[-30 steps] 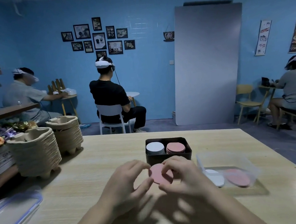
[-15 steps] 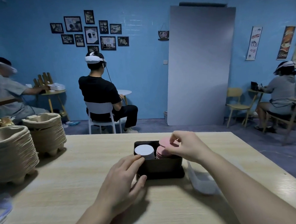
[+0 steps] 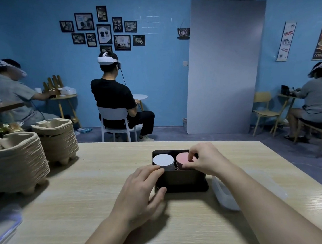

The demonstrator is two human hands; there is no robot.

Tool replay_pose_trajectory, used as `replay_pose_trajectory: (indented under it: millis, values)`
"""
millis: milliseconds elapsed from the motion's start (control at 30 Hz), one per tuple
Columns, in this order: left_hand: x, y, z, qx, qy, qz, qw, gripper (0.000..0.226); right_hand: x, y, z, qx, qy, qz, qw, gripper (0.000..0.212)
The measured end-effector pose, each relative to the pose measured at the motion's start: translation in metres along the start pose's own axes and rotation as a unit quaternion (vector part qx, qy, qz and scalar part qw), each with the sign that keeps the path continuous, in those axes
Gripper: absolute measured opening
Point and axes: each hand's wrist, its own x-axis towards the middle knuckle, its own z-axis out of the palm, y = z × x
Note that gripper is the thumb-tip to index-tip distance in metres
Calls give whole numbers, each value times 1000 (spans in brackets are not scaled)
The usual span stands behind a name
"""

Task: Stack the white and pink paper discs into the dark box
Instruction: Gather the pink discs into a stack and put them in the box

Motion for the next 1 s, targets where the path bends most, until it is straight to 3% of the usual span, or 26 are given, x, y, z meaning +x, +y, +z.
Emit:
replay_pose_trajectory:
  millis: [133, 433, 733, 867, 1000]
  values:
    - [-2, 1, -4, -6, -10, -5, 1000, 50, -4, -1, -1, 42, 19, -7, 999, 30]
    - [-13, -3, -40, -71, 1, -55, 996, 41, -50, -22, -9, 149, 139, -85, 975, 12]
    - [-66, -38, -69, -62, -19, -102, 993, 26, -114, -84, 35, 291, 2, -152, 944, 7]
    - [-85, -43, -65, -69, -11, -120, 990, 9, -125, -109, 57, 261, -81, -189, 943, 23]
    - [-89, -44, -59, -32, -33, -111, 993, 9, -122, -121, 67, 171, -129, -228, 950, 47]
